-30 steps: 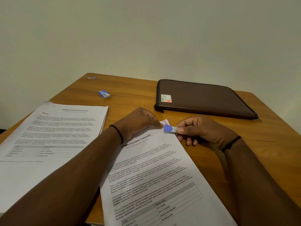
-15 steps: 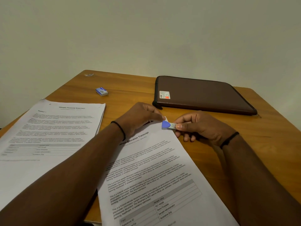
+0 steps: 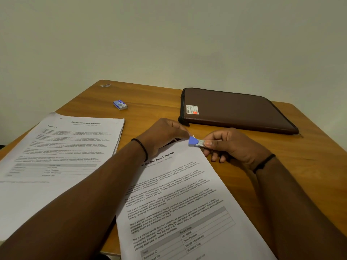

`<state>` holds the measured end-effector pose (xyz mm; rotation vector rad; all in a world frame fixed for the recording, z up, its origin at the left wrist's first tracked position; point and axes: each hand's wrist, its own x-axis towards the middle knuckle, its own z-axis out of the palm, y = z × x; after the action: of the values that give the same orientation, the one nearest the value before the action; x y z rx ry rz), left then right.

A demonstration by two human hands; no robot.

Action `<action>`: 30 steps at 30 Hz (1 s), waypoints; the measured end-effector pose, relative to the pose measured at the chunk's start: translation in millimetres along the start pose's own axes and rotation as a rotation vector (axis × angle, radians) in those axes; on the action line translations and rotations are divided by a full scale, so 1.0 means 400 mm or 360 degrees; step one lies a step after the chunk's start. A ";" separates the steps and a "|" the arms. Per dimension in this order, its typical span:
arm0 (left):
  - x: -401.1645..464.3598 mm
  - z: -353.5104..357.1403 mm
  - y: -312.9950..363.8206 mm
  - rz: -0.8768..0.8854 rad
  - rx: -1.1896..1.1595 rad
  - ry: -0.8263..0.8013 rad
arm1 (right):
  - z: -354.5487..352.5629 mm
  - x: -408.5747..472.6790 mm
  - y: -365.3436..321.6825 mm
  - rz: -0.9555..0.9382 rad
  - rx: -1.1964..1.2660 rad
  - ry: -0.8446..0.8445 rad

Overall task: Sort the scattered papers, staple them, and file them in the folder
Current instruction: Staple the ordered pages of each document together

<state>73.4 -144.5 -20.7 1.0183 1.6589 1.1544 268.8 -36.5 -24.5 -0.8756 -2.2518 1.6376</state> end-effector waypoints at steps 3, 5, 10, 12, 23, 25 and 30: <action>-0.004 -0.014 0.008 -0.0062 0.0111 -0.0138 | -0.002 -0.001 -0.001 -0.0011 -0.0001 0.0019; -0.003 -0.024 0.009 -0.0081 0.0185 -0.0213 | -0.001 -0.001 -0.004 -0.0015 -0.0011 0.0010; 0.001 -0.016 -0.002 0.0038 0.0146 -0.0166 | 0.001 0.003 -0.006 -0.0011 -0.0045 0.0009; 0.001 -0.011 -0.005 0.0089 0.0103 -0.0145 | 0.004 0.007 -0.008 0.0000 -0.0071 0.0001; 0.003 -0.033 -0.014 0.0093 0.0123 -0.0270 | -0.001 -0.001 -0.006 0.0055 0.0155 0.0021; 0.007 -0.044 -0.018 0.0054 0.0140 -0.0319 | -0.004 0.000 -0.005 0.0073 0.0195 0.0032; 0.009 -0.040 -0.024 0.0015 0.0045 -0.0330 | -0.007 -0.001 -0.001 0.0077 0.0212 0.0042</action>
<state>55.8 -147.6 -27.1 1.1252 1.5111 0.9979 270.3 -34.7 -23.0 -0.9190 -2.0919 1.7632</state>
